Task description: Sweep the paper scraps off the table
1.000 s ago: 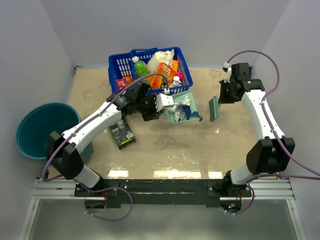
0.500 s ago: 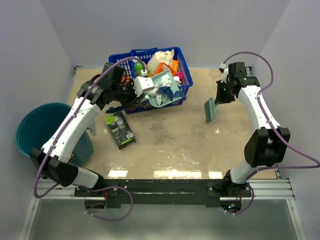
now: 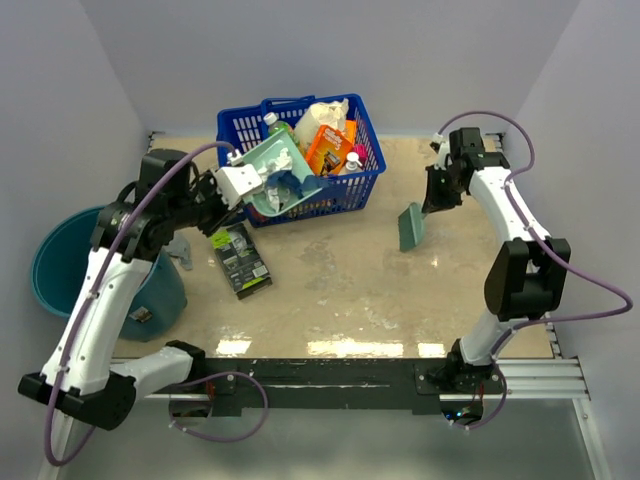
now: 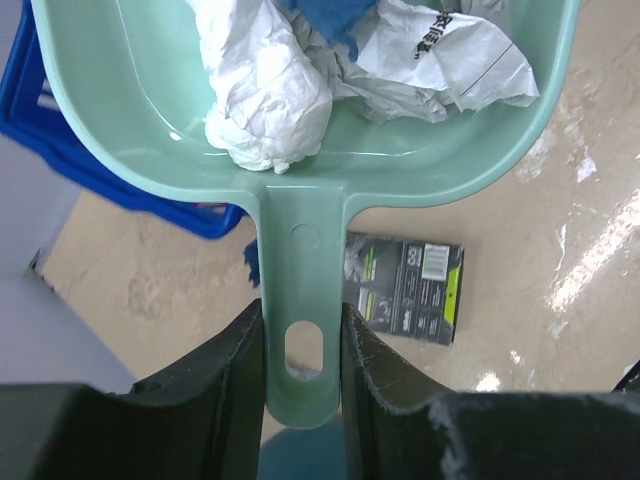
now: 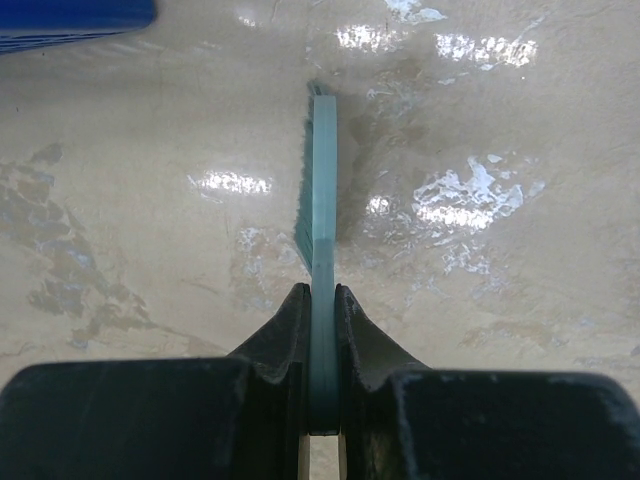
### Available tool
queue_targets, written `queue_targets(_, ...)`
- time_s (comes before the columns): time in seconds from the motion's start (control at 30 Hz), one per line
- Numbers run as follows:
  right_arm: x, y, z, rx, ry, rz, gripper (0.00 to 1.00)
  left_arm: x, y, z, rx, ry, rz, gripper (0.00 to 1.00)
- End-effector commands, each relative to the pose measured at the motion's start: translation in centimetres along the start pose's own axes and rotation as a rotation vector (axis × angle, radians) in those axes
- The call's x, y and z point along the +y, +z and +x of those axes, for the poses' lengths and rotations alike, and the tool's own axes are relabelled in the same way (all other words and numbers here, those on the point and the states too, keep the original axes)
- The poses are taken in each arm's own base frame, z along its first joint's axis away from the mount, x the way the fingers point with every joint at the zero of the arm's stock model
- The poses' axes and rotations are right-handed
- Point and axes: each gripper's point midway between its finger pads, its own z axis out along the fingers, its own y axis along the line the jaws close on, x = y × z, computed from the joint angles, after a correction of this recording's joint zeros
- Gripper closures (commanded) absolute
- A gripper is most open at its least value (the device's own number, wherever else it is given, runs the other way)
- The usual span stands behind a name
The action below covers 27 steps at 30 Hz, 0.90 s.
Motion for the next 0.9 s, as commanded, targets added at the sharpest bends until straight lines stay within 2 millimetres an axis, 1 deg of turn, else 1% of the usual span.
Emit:
queue_targets(0.0,0.7,0.6,-1.5,-0.031,-0.027,-0.028,1.00,0.6,-3.1,2.4,0.052,-0.032,-0.112,1.00)
queue_targets(0.03,0.8,0.6,-1.6,-0.032,-0.038,-0.025,1.00,0.3,-3.8,2.8,0.050,-0.037,-0.128,1.00)
queue_targets(0.1,0.9,1.2,-1.7,-0.028,-0.056,-0.015,1.00,0.2,-4.4,3.8,0.066,-0.052,-0.148,1.00)
queue_targets(0.17,1.0,1.4,-1.7,-0.025,-0.073,-0.009,1.00,0.0,-5.5,4.5,0.077,-0.066,-0.176,1.00)
queue_targets(0.3,1.1,2.0,-0.9,0.005,-0.078,-0.002,1.00,0.5,-7.5,5.6,0.104,-0.083,-0.263,1.00)
queue_targets(0.43,1.4,2.9,0.0,0.040,-0.087,-0.002,1.00,0.4,-9.5,6.5,0.116,-0.113,-0.331,1.00)
queue_targets(0.5,1.8,3.2,0.0,0.047,-0.102,-0.004,1.00,1.2,-10.7,7.6,0.155,-0.182,-0.421,1.00)
queue_targets(0.53,1.9,3.6,0.1,0.058,-0.108,-0.005,1.00,1.3,-11.3,7.9,0.149,-0.211,-0.459,1.00)
queue_targets(0.63,2.4,4.0,0.0,0.072,-0.123,-0.011,1.00,1.3,-12.7,8.9,0.157,-0.278,-0.524,1.00)
queue_targets(0.67,2.3,4.4,0.3,0.090,-0.121,-0.011,1.00,1.6,-13.3,9.4,0.167,-0.311,-0.566,1.00)
queue_targets(0.73,2.4,4.7,0.2,0.099,-0.118,-0.012,1.00,2.3,-14.9,9.9,0.182,-0.346,-0.656,1.00)
queue_targets(0.77,2.3,5.4,0.5,0.119,-0.116,-0.012,1.00,2.7,-15.7,10.3,0.190,-0.372,-0.702,1.00)
queue_targets(0.83,2.7,5.7,0.1,0.121,-0.116,-0.021,1.00,3.1,-17.1,10.5,0.198,-0.400,-0.766,1.00)
queue_targets(0.87,2.8,5.9,0.1,0.126,-0.117,-0.024,1.00,3.2,-17.7,10.9,0.215,-0.424,-0.795,1.00)
